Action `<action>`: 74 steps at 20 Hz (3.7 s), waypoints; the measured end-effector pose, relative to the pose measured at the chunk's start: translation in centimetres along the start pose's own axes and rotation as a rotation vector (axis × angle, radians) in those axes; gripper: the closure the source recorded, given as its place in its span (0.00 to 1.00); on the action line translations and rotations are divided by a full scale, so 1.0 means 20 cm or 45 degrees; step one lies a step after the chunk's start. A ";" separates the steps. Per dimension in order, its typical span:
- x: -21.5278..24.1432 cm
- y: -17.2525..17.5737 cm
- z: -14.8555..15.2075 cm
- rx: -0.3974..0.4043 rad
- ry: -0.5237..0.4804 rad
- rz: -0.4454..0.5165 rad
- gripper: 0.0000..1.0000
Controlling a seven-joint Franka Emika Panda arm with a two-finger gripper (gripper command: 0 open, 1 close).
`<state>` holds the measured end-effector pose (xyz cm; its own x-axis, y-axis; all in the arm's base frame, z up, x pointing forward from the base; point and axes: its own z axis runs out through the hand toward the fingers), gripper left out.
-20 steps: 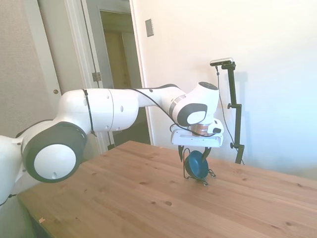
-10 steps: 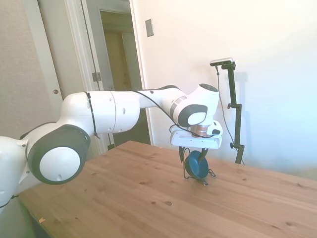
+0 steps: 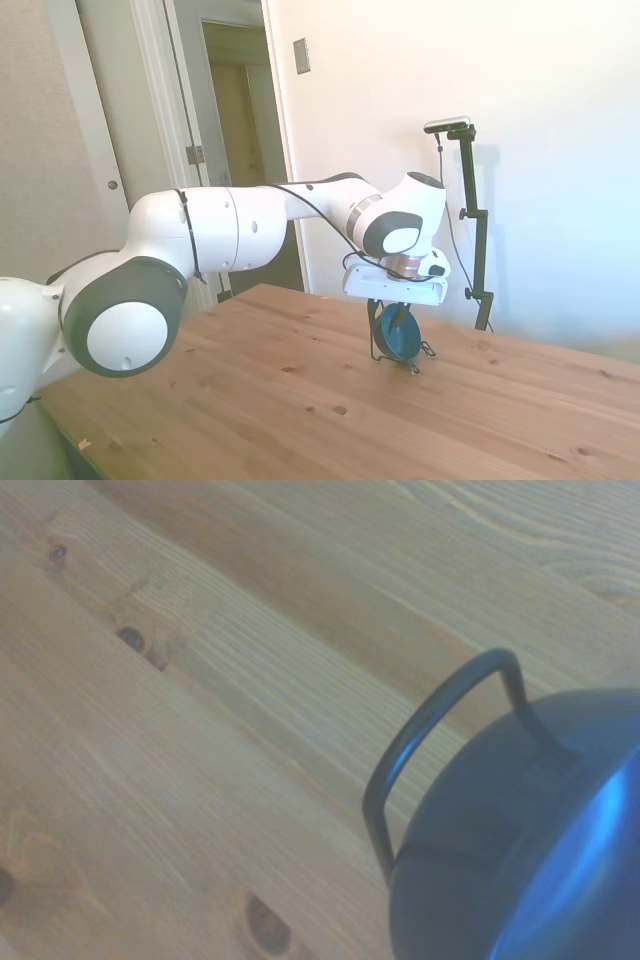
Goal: Unload the bowl
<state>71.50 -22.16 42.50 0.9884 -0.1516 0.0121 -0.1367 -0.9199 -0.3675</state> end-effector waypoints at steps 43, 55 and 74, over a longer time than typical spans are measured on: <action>-0.93 -0.43 0.06 -0.443 0.127 -0.119 1.00; -1.12 -0.36 0.33 -0.582 0.101 0.108 0.00; -1.01 -0.45 0.36 -0.716 0.217 0.459 0.00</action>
<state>53.26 -8.24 38.93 0.8566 -0.4958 0.1429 -0.5144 -0.8422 0.1616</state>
